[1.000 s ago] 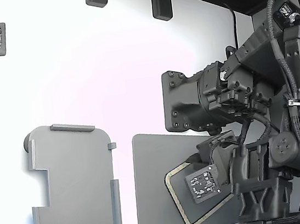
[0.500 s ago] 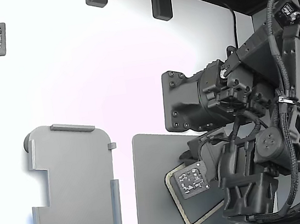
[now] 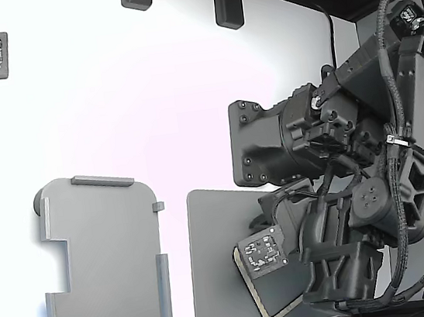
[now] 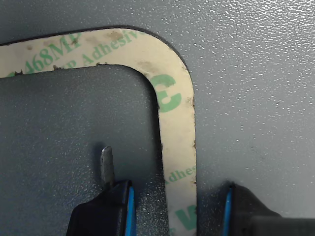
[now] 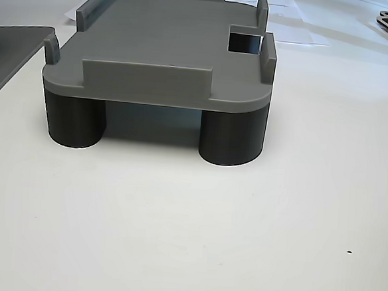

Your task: Move top rectangular frame to the holder.

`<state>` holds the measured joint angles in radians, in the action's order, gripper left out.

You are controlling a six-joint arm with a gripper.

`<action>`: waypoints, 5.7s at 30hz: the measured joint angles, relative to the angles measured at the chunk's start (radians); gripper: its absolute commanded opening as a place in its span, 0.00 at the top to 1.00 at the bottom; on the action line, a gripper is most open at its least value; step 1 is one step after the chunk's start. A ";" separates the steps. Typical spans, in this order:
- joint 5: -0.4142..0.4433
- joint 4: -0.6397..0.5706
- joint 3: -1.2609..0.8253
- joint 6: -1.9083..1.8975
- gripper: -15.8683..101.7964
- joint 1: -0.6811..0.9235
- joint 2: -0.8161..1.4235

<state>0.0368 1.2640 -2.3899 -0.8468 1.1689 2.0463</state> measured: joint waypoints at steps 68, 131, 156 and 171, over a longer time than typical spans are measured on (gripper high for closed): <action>0.124 0.382 1.071 -1.285 0.95 -0.634 -0.672; 0.120 0.382 1.112 -1.292 0.02 -0.635 -0.707; 0.307 -0.167 0.397 0.322 0.02 -0.891 0.325; 0.109 -0.265 -0.206 0.724 0.02 -1.134 0.882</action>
<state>0.1457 0.9986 -2.5955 -0.1227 0.0353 2.9284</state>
